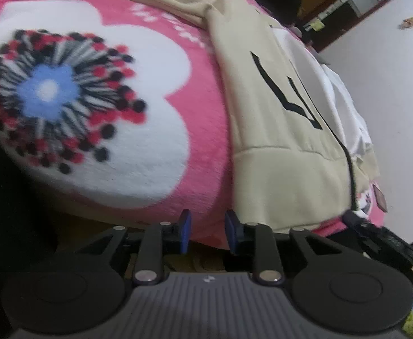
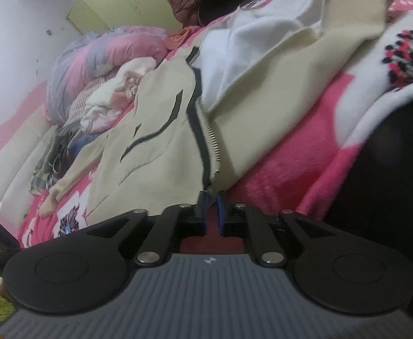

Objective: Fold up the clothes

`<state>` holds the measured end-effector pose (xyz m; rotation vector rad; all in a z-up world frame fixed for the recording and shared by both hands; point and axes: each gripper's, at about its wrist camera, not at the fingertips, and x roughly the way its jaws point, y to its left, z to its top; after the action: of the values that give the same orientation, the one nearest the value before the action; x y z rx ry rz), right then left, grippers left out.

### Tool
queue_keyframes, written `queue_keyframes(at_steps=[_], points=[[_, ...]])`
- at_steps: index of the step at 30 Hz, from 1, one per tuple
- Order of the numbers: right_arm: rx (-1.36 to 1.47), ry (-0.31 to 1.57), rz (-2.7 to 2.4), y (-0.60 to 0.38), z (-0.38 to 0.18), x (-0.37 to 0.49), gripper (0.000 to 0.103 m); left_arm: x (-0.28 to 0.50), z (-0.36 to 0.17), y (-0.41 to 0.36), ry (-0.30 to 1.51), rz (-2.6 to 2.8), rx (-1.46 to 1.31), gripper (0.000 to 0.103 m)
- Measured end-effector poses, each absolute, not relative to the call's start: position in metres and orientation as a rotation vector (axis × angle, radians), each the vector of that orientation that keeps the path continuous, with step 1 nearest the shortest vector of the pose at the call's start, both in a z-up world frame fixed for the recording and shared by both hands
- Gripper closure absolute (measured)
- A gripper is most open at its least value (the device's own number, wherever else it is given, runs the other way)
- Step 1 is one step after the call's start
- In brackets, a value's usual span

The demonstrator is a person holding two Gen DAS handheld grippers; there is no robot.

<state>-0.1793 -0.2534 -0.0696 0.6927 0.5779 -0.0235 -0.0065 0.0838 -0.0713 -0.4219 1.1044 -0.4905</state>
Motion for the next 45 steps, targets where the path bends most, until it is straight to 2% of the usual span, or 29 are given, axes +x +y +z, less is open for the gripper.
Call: queue_keyframes(at_steps=[1, 5, 8, 13, 15, 18, 20, 22, 23, 25, 32, 39, 45], points=[[0.7, 0.559, -0.024, -0.259, -0.067, -0.183, 0.084, -0.006, -0.068, 0.087, 1.094, -0.479, -0.424, 0.073], [0.759, 0.459, -0.105, -0.292, -0.061, -0.195, 0.078, -0.002, -0.056, 0.089, 1.049, -0.474, -0.424, 0.055], [0.864, 0.402, -0.184, -0.322, -0.069, -0.2, 0.075, 0.0, -0.056, 0.074, 1.074, -0.525, -0.403, 0.049], [1.017, 0.347, -0.199, -0.353, -0.086, -0.193, 0.074, -0.004, -0.068, 0.044, 1.143, -0.6, -0.373, 0.046], [1.048, 0.33, -0.176, -0.357, -0.09, -0.187, 0.074, -0.006, -0.074, 0.035, 1.166, -0.614, -0.382, 0.049], [1.068, 0.326, -0.162, -0.361, -0.096, -0.177, 0.075, -0.004, -0.083, 0.026, 1.197, -0.609, -0.398, 0.06], [1.076, 0.321, -0.15, -0.362, -0.097, -0.169, 0.077, -0.004, -0.087, 0.024, 1.207, -0.599, -0.407, 0.077], [1.069, 0.322, -0.152, -0.361, -0.098, -0.162, 0.093, -0.003, -0.089, 0.024, 1.21, -0.593, -0.414, 0.085], [1.062, 0.327, -0.157, -0.36, -0.097, -0.158, 0.095, -0.002, -0.089, 0.024, 1.211, -0.593, -0.42, 0.091], [1.036, 0.316, -0.16, -0.356, -0.093, -0.158, 0.099, -0.002, -0.089, 0.027, 1.221, -0.594, -0.442, 0.095], [0.924, 0.329, -0.223, -0.344, -0.063, -0.197, 0.1, -0.008, -0.083, 0.048, 1.256, -0.581, -0.549, 0.097], [0.878, 0.346, -0.25, -0.341, -0.053, -0.207, 0.1, -0.016, -0.072, 0.044, 1.228, -0.605, -0.45, 0.097], [0.806, 0.445, -0.294, -0.344, -0.064, -0.199, 0.097, -0.018, -0.08, 0.042, 1.225, -0.611, -0.391, 0.096]])
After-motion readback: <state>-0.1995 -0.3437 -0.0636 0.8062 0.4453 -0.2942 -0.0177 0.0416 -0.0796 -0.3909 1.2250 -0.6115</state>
